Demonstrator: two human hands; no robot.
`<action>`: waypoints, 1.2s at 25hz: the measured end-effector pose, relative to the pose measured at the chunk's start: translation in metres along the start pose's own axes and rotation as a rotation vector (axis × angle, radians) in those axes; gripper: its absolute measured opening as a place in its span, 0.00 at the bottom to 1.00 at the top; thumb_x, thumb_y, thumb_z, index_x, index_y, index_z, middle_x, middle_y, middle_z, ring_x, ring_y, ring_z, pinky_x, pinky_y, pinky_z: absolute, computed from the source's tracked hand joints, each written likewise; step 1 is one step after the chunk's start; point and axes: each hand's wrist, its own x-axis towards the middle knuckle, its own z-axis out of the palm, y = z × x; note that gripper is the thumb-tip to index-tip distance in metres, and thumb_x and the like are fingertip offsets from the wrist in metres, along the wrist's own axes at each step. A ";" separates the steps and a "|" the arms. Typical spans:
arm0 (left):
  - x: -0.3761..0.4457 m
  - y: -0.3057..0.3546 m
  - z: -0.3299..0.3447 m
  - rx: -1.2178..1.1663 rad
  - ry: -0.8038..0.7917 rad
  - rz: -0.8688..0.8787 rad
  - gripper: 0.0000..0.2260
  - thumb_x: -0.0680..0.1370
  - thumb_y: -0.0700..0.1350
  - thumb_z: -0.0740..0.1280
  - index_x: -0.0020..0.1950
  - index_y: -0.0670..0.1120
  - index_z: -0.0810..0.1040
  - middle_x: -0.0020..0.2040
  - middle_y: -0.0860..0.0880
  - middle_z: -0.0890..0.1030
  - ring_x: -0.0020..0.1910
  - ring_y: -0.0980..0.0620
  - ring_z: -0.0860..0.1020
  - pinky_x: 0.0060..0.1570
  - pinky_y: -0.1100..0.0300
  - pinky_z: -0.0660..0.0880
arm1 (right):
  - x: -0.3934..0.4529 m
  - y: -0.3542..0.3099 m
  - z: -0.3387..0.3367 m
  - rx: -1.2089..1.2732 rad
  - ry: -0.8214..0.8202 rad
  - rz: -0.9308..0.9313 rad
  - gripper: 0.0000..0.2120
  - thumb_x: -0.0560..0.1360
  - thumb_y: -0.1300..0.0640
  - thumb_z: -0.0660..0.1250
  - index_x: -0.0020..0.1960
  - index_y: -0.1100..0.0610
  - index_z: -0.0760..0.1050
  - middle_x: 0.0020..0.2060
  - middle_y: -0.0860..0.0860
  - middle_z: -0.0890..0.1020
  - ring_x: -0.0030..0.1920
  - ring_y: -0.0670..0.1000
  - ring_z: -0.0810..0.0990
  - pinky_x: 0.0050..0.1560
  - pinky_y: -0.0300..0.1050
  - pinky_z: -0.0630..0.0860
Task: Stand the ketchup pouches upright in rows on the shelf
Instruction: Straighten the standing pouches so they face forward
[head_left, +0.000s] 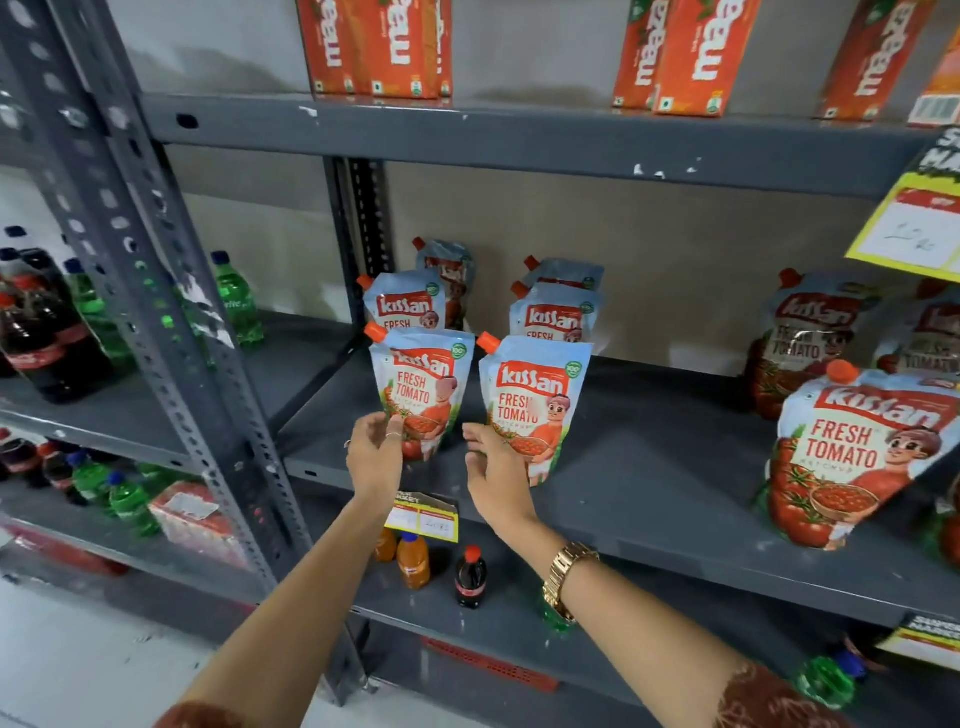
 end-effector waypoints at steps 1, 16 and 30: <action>0.004 0.000 -0.002 -0.009 -0.041 -0.015 0.16 0.79 0.45 0.62 0.66 0.42 0.70 0.65 0.43 0.75 0.64 0.47 0.73 0.56 0.61 0.68 | 0.006 -0.002 0.006 0.008 -0.030 0.034 0.20 0.76 0.65 0.59 0.68 0.58 0.67 0.65 0.54 0.76 0.64 0.51 0.74 0.66 0.47 0.71; 0.051 -0.009 -0.018 -0.064 -0.178 -0.077 0.19 0.81 0.42 0.55 0.72 0.44 0.65 0.73 0.44 0.68 0.72 0.47 0.66 0.69 0.56 0.63 | 0.058 0.005 0.055 0.081 -0.312 0.269 0.30 0.75 0.70 0.57 0.75 0.58 0.54 0.72 0.59 0.66 0.72 0.55 0.65 0.72 0.50 0.64; 0.082 -0.017 -0.031 -0.104 -0.135 -0.106 0.18 0.81 0.40 0.55 0.72 0.43 0.67 0.71 0.43 0.70 0.70 0.46 0.68 0.68 0.55 0.65 | 0.076 0.004 0.076 0.007 -0.453 0.281 0.34 0.75 0.68 0.58 0.76 0.52 0.48 0.74 0.55 0.63 0.73 0.55 0.62 0.73 0.51 0.63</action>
